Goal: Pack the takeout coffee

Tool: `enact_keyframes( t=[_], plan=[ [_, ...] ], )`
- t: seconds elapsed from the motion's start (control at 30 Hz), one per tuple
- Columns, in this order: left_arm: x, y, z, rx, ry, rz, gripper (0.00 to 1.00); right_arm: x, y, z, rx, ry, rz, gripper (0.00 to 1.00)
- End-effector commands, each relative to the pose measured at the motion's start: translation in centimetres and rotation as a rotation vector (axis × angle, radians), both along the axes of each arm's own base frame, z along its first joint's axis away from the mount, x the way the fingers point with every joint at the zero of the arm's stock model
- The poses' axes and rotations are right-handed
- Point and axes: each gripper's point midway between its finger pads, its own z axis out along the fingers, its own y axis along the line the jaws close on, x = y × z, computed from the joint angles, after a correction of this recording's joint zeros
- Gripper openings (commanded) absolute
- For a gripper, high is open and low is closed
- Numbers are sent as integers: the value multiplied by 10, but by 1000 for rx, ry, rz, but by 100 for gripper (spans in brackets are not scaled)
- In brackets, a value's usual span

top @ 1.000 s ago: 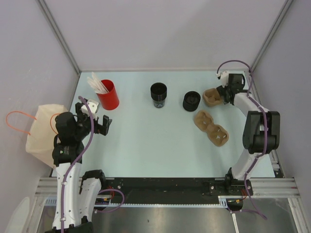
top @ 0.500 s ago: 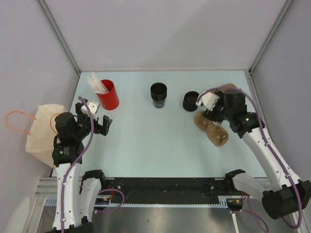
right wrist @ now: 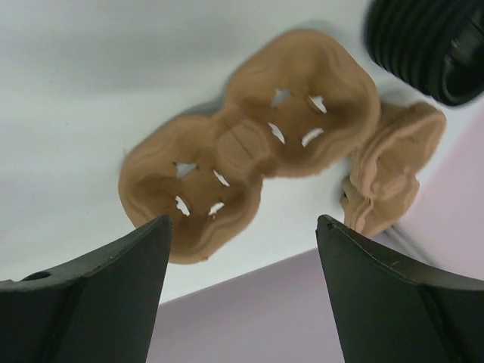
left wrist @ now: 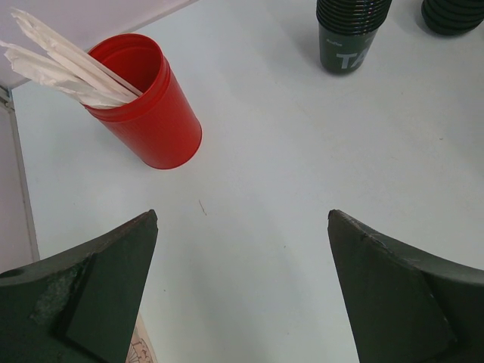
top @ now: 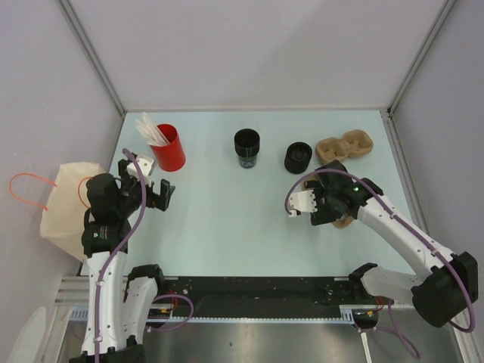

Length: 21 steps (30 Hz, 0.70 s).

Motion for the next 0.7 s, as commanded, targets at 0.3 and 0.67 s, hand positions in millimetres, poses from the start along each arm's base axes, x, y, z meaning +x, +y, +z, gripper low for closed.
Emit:
enact_keyframes(
  t=[0.3,0.67],
  plan=[
    [4,6,1,-10,-12,26,99,22,3,-46,-241,97,148,82],
    [4,6,0,-8,-8,28,99,43,-8,-65,-355,115,206,84]
  ],
)
